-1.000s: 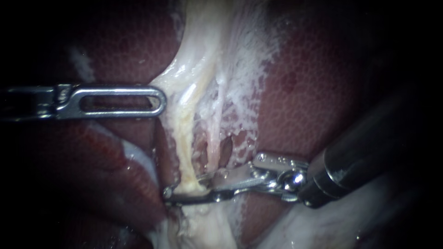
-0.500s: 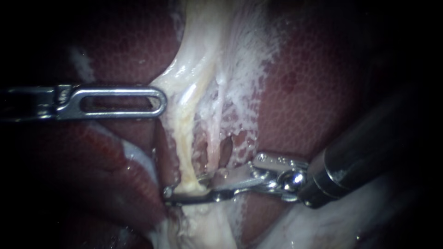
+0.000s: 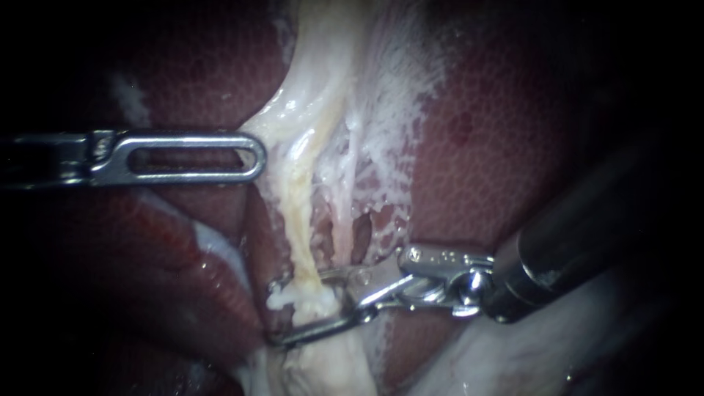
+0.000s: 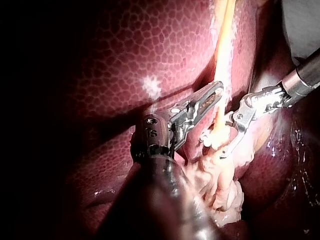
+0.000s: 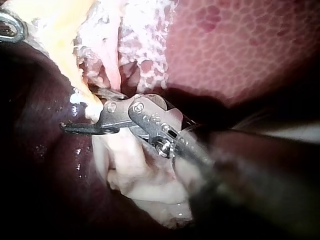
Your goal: Going back first clip left tube
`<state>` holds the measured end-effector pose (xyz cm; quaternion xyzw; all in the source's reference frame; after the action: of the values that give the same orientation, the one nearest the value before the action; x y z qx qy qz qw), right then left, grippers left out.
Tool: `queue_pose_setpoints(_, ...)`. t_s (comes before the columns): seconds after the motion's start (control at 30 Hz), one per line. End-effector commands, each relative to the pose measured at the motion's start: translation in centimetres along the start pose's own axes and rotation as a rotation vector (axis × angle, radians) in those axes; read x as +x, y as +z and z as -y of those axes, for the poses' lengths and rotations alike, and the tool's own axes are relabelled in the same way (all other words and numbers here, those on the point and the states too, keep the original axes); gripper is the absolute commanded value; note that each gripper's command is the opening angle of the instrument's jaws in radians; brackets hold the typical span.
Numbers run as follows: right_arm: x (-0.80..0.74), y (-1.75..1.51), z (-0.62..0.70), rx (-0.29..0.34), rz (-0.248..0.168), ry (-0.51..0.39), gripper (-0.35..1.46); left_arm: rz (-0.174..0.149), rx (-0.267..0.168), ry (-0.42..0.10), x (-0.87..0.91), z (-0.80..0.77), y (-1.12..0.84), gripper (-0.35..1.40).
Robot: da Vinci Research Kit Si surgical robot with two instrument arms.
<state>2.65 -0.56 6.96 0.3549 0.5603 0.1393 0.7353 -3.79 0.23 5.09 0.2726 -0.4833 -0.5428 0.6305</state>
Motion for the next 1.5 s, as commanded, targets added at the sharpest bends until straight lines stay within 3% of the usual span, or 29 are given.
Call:
queue_pose_setpoints(0.03, 0.01, 0.0, 0.0, -0.001, 0.0, -0.005, 0.55, 0.0, 0.0, 0.0, 0.0, 0.0, 0.0, -0.35)
queue_pose_setpoints(0.3, 0.04, -0.02, 0.0, 0.007, -0.002, -0.109, 0.55, 0.0, 0.0, 0.0, 0.01, 0.0, 0.0, -0.35)
queue_pose_setpoints(0.73, 0.09, -0.16, 0.02, 0.014, -0.004, -0.135, 0.55, 0.0, 0.0, 0.0, 0.01, 0.0, 0.0, -0.35)
queue_pose_setpoints(1.2, 0.3, -0.83, 0.09, -0.048, -0.015, -0.16, 0.6, 0.0, 0.0, 0.0, 0.01, 0.0, 0.0, -0.35)
queue_pose_setpoints(1.5, 0.45, -1.45, 0.19, -0.044, -0.021, -0.154, 0.6, 0.0, 0.001, 0.001, 0.01, -0.01, 0.0, -0.35)
